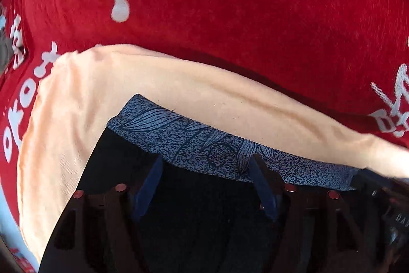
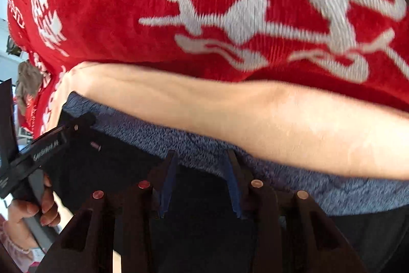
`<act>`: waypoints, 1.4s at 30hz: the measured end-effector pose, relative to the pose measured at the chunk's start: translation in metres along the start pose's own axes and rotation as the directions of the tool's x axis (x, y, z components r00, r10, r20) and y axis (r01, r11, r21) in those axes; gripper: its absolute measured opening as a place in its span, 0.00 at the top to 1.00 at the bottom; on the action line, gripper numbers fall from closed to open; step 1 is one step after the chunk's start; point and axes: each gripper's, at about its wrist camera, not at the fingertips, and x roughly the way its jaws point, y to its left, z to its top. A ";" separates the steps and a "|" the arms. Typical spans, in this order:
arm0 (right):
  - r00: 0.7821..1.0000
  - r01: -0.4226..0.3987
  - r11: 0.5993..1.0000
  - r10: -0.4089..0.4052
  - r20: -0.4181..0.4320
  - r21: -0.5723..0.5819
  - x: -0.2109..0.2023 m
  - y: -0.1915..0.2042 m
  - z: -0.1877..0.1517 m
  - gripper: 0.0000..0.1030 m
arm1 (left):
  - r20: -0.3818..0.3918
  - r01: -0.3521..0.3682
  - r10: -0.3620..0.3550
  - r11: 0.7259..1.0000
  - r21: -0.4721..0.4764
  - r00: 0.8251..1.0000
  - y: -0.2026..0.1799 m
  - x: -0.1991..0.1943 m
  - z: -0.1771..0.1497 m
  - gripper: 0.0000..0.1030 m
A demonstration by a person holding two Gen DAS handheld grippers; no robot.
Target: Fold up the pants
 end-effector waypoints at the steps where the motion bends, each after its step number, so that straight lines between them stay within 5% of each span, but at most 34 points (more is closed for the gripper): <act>1: 1.000 0.009 1.000 -0.009 0.010 0.010 -0.002 -0.001 0.002 0.59 | -0.003 -0.007 0.007 1.000 -0.003 1.000 -0.004 -0.004 0.000 0.31; 5: 0.997 -0.077 0.995 0.075 0.032 0.069 -0.028 -0.016 -0.004 0.56 | -0.039 0.046 -0.048 0.998 -0.042 0.998 -0.003 -0.023 -0.010 0.31; 10: 0.984 -0.176 0.979 0.175 0.025 0.099 -0.068 -0.029 -0.043 0.52 | -0.069 0.082 -0.079 0.996 0.044 0.995 -0.020 -0.055 -0.041 0.31; 19: 0.979 -0.203 0.952 0.201 0.031 0.231 -0.122 -0.059 -0.145 0.49 | -0.191 0.267 -0.232 0.947 0.182 0.954 -0.093 -0.105 -0.130 0.31; 23: 0.984 -0.179 0.927 0.170 0.056 0.330 -0.150 -0.086 -0.198 0.48 | -0.249 0.373 -0.315 0.897 0.236 0.916 -0.136 -0.123 -0.170 0.31; 30: 0.991 -0.110 0.853 0.055 0.121 0.511 -0.195 -0.122 -0.323 0.48 | -0.376 0.586 -0.489 0.784 0.205 0.787 -0.206 -0.137 -0.226 0.31; 36: 0.987 -0.091 0.732 -0.025 0.160 0.675 -0.217 -0.151 -0.428 0.48 | -0.412 0.632 -0.509 0.731 0.256 0.756 -0.246 -0.154 -0.260 0.31; 42: 0.981 -0.120 0.661 -0.034 0.190 0.740 -0.211 -0.188 -0.473 0.48 | -0.419 0.637 -0.502 0.710 0.301 0.757 -0.264 -0.156 -0.271 0.31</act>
